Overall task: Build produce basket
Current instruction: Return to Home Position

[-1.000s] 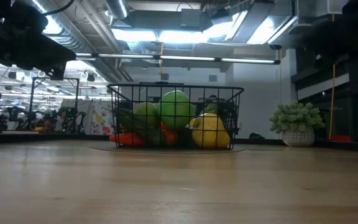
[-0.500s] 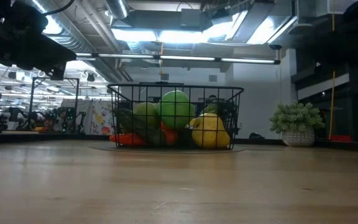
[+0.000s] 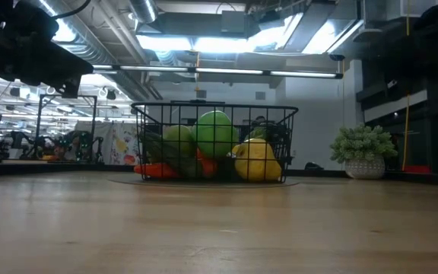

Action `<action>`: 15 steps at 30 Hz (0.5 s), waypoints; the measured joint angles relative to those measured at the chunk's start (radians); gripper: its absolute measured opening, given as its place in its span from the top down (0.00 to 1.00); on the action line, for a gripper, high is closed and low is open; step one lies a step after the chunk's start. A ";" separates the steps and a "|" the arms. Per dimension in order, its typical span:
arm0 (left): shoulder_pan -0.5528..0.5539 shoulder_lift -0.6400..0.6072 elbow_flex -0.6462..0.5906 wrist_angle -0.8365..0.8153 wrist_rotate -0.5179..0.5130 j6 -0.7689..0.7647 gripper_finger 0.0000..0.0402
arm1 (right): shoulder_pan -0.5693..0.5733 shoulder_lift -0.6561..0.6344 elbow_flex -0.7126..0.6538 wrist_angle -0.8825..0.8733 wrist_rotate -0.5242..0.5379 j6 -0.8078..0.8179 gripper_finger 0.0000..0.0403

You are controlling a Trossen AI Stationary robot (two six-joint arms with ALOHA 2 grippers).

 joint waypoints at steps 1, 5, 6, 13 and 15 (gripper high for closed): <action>0.000 0.000 0.000 0.000 0.000 0.000 0.99 | 0.000 0.000 0.000 0.000 0.000 -0.001 0.68; 0.000 0.000 0.000 0.000 0.000 0.000 1.00 | 0.000 0.000 0.000 0.000 -0.001 -0.001 0.68; 0.000 0.000 0.000 0.000 0.000 0.000 1.00 | 0.000 0.000 0.000 0.000 -0.001 -0.001 0.68; 0.000 0.000 0.000 0.000 0.000 0.000 0.97 | 0.000 0.000 0.000 -0.001 -0.003 -0.003 0.68; 0.000 0.000 0.000 0.000 0.000 0.000 0.96 | 0.000 0.000 0.000 -0.001 -0.003 -0.003 0.68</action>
